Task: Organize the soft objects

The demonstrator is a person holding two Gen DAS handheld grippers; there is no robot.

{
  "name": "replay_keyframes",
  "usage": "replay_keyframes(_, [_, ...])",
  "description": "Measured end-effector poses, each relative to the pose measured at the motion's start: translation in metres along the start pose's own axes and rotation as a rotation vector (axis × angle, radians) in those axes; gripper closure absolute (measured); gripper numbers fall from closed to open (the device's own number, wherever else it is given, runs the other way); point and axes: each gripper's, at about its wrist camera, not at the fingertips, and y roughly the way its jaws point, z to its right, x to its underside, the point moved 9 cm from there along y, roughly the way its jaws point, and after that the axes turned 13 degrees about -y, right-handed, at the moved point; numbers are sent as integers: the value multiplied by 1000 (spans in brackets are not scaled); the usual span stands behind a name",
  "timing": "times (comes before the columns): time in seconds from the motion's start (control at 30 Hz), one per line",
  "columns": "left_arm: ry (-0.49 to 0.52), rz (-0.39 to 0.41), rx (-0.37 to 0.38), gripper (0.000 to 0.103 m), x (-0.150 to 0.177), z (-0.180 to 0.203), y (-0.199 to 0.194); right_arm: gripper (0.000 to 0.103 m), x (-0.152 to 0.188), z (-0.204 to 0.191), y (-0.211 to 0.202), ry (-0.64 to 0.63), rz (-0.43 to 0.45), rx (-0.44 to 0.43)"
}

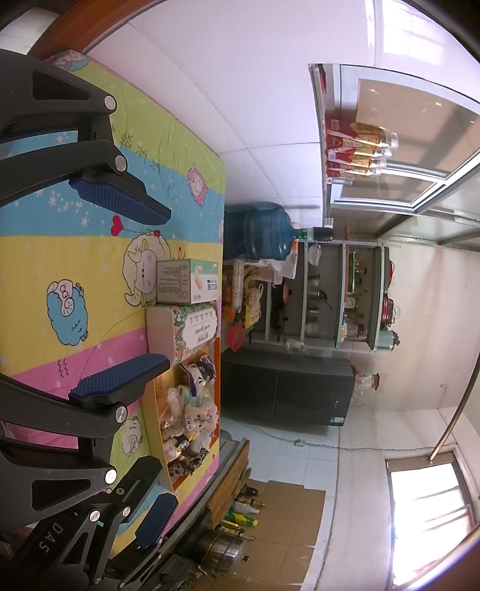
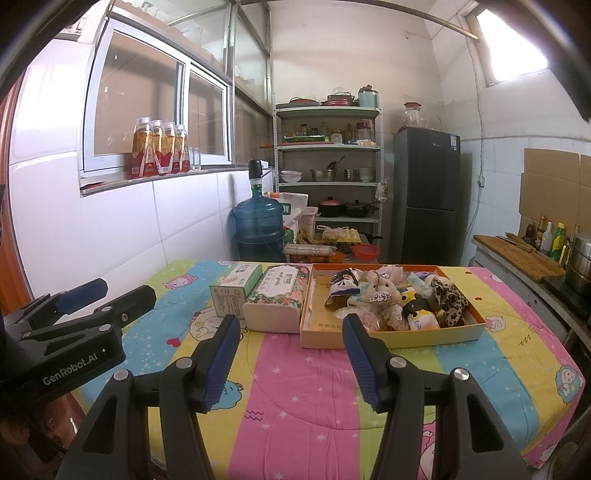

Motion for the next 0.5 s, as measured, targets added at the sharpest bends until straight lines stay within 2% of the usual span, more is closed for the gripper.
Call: replay_keyframes(0.5, [-2,-3,1,29,2,1,0,46,-1,-1,0,-1,-1,0])
